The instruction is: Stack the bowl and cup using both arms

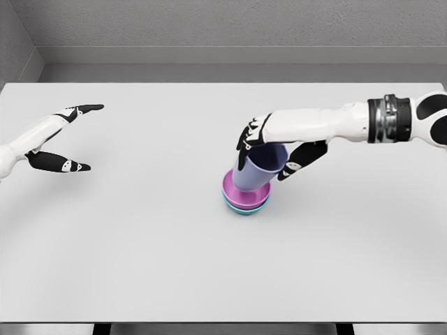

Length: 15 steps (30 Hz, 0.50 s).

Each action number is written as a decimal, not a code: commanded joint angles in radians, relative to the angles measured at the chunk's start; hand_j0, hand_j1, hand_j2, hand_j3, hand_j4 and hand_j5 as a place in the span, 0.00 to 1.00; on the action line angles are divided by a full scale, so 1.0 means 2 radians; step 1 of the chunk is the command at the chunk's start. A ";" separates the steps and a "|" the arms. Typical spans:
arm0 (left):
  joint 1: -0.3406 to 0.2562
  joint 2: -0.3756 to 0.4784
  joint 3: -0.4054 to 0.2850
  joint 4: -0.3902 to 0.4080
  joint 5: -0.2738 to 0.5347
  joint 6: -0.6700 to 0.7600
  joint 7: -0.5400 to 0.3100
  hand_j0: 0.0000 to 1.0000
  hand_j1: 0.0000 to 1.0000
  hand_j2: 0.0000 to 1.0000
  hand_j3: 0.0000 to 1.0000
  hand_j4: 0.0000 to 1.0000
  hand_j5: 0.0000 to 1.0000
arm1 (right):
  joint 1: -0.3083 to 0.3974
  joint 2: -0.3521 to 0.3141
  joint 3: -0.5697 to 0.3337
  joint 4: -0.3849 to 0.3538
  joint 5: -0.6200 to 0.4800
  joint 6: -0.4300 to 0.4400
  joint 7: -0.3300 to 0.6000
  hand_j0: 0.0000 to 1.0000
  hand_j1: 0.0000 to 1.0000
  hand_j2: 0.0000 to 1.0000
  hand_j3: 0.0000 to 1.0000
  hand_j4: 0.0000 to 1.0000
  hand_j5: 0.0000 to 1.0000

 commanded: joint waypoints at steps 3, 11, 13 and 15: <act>0.000 0.000 0.000 0.000 0.004 0.001 0.000 1.00 1.00 1.00 1.00 1.00 1.00 | 0.001 0.008 0.000 0.008 -0.001 0.001 0.000 0.60 0.60 0.60 0.60 0.60 0.60; 0.000 0.000 0.000 -0.001 0.004 0.001 0.000 1.00 1.00 1.00 1.00 1.00 1.00 | 0.005 0.008 0.002 0.008 0.000 0.001 0.000 0.60 0.60 0.60 0.60 0.60 0.60; 0.000 0.000 0.000 -0.001 0.004 0.001 0.000 1.00 1.00 1.00 1.00 1.00 1.00 | 0.006 0.008 0.002 0.008 0.000 0.000 0.000 0.60 0.60 0.60 0.60 0.60 0.60; 0.001 0.000 0.000 -0.001 0.004 0.001 0.000 1.00 1.00 1.00 1.00 1.00 1.00 | 0.007 0.008 0.002 0.008 0.000 0.000 0.000 0.61 0.61 0.61 0.61 0.61 0.61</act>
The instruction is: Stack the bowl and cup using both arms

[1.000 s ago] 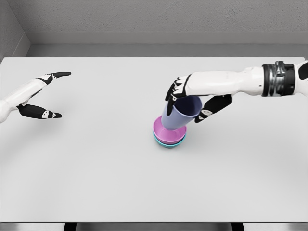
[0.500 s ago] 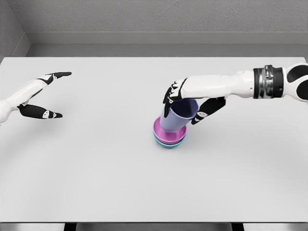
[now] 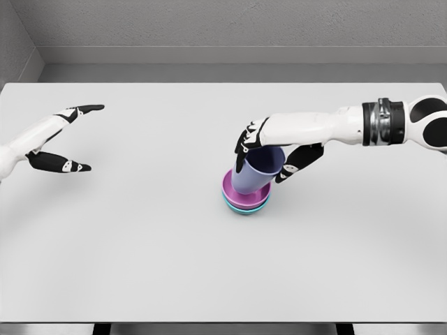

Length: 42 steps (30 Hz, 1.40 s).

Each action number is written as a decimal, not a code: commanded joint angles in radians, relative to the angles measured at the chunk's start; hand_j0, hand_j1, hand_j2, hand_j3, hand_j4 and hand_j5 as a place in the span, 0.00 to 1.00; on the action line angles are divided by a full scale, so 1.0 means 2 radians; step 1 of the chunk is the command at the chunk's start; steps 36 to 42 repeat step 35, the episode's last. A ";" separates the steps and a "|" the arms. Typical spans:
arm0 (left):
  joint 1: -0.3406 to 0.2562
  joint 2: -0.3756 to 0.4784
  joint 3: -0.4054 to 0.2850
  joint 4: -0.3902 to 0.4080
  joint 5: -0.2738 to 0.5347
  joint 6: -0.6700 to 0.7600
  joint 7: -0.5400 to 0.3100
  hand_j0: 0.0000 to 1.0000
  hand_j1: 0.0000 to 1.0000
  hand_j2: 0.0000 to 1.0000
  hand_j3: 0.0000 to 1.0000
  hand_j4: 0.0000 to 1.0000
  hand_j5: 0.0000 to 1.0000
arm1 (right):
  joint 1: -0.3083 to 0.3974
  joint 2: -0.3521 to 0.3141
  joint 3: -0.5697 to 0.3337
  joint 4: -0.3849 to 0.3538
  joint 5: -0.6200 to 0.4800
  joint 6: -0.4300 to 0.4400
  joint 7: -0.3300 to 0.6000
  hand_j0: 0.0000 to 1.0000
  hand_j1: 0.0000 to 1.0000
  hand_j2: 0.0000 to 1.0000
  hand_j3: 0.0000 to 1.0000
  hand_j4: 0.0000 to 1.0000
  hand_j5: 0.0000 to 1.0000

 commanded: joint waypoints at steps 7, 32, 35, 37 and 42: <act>0.000 0.000 0.000 0.000 0.004 0.001 0.000 1.00 1.00 1.00 1.00 1.00 1.00 | 0.001 -0.001 0.000 -0.001 0.000 0.001 -0.001 0.69 0.69 0.69 0.69 0.69 0.69; 0.001 0.003 -0.001 0.001 0.002 0.001 0.000 1.00 1.00 1.00 1.00 1.00 1.00 | 0.031 -0.133 -0.050 0.083 -0.005 -0.058 0.003 1.00 1.00 1.00 1.00 1.00 1.00; 0.001 0.003 -0.001 0.001 0.000 0.001 0.000 1.00 1.00 1.00 1.00 1.00 1.00 | 0.034 -0.133 -0.051 0.083 -0.004 -0.058 0.002 1.00 1.00 1.00 1.00 1.00 1.00; 0.001 0.003 -0.001 0.001 0.000 0.001 0.000 1.00 1.00 1.00 1.00 1.00 1.00 | 0.034 -0.133 -0.051 0.083 -0.004 -0.058 0.002 1.00 1.00 1.00 1.00 1.00 1.00; 0.001 0.003 -0.001 0.001 0.000 0.001 0.000 1.00 1.00 1.00 1.00 1.00 1.00 | 0.034 -0.133 -0.051 0.083 -0.004 -0.058 0.002 1.00 1.00 1.00 1.00 1.00 1.00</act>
